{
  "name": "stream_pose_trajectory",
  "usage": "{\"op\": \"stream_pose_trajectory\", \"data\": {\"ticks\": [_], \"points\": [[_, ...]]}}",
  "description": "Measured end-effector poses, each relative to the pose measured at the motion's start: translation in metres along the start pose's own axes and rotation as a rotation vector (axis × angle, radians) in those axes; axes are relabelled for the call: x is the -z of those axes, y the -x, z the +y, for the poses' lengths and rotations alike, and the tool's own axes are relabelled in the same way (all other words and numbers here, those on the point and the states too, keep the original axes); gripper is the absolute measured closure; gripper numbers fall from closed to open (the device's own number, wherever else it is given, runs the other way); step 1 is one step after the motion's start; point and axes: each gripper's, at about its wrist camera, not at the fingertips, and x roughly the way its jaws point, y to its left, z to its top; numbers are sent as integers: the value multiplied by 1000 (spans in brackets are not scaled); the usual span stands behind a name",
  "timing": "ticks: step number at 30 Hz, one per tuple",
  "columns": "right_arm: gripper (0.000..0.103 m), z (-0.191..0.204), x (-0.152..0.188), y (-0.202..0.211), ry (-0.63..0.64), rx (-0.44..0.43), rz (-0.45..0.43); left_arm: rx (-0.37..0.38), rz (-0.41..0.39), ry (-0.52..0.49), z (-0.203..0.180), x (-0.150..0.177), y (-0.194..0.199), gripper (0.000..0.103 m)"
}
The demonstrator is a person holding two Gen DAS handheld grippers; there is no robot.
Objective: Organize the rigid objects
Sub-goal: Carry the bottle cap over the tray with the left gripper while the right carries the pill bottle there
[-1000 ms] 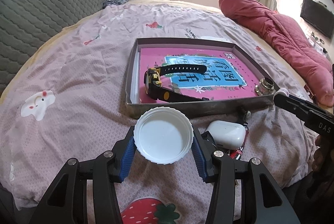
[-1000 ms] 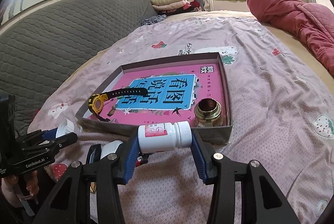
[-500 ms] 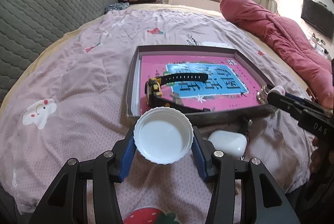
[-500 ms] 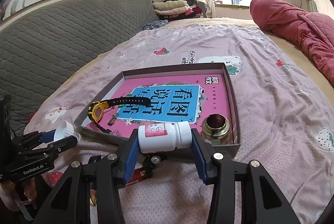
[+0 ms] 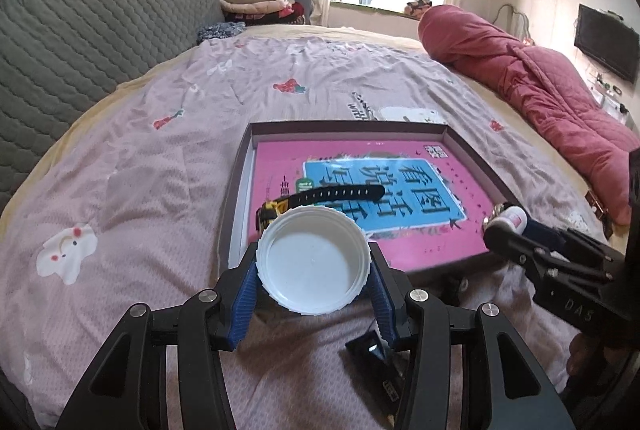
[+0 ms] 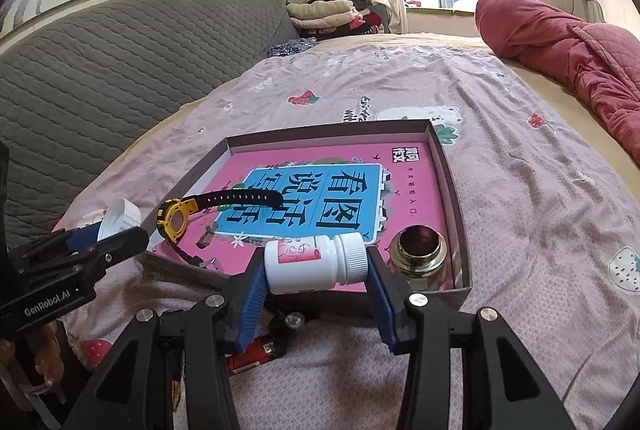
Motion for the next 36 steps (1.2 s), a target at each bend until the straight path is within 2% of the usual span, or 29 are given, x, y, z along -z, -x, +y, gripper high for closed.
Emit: {"op": "stream_pose_trajectory", "data": {"ticks": [16,36], "points": [[56,0,-3,-9,14,3,-2,6,27,-4,-16,-16,-26,52],[56,3,-3,-18,50,17,8,23,129,14,-21,-25,-66,52]]}}
